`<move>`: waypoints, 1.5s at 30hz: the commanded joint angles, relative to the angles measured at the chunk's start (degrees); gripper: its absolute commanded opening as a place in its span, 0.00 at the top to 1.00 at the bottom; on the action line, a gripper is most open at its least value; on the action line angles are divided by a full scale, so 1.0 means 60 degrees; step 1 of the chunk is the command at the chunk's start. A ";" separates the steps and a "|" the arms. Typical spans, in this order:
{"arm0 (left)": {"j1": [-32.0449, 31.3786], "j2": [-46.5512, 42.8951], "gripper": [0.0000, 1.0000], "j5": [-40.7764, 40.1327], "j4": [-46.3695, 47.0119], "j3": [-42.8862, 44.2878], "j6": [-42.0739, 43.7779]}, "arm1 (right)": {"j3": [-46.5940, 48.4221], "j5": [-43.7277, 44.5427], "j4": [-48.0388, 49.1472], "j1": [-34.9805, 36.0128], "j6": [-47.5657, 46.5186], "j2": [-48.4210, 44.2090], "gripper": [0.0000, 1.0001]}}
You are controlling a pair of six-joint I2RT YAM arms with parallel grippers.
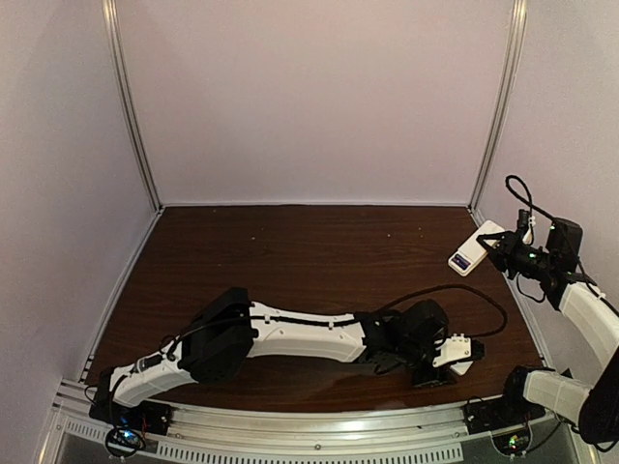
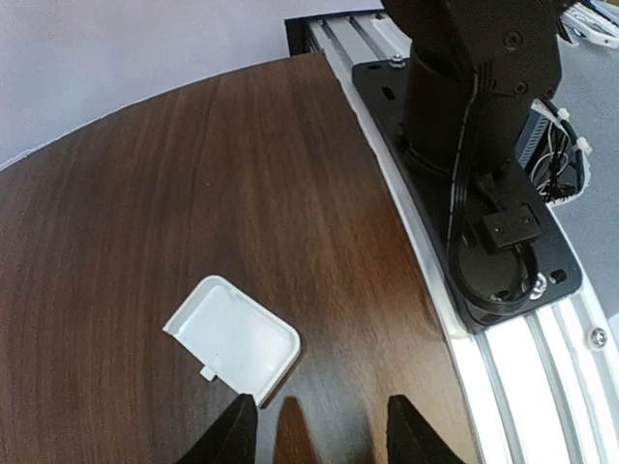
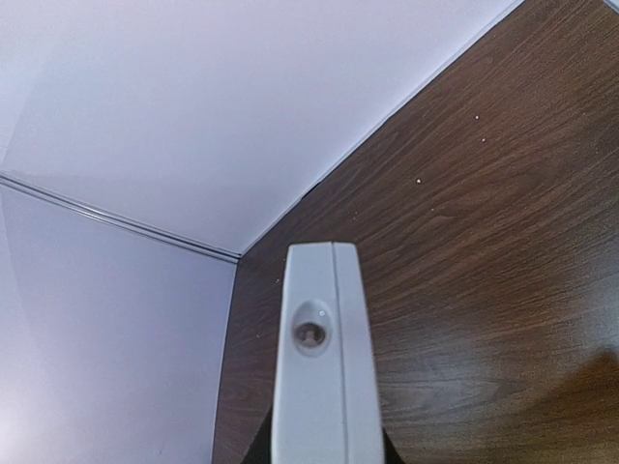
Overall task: Load the batteries into the remote control
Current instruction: Pick up the battery cover from the center of the board.
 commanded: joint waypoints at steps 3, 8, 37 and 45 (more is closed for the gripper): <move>-0.0028 0.0676 0.55 0.0445 0.0502 0.0761 0.0692 | 0.0130 -0.0205 0.0291 -0.0068 -0.0097 -0.0140 1.00; -0.0003 0.1131 0.55 0.0317 0.0548 0.1214 0.0523 | 0.0023 -0.0273 0.0470 -0.0060 0.0052 -0.0173 1.00; 0.0825 -0.0998 0.94 0.0260 0.1177 -0.2256 -0.0291 | -0.0110 -0.0441 0.0802 -0.0068 0.0252 -0.0174 1.00; 0.1474 -0.4241 0.95 0.3814 0.1468 -0.7108 -0.1157 | -0.0318 -0.0597 0.1123 -0.0034 0.0505 -0.0284 1.00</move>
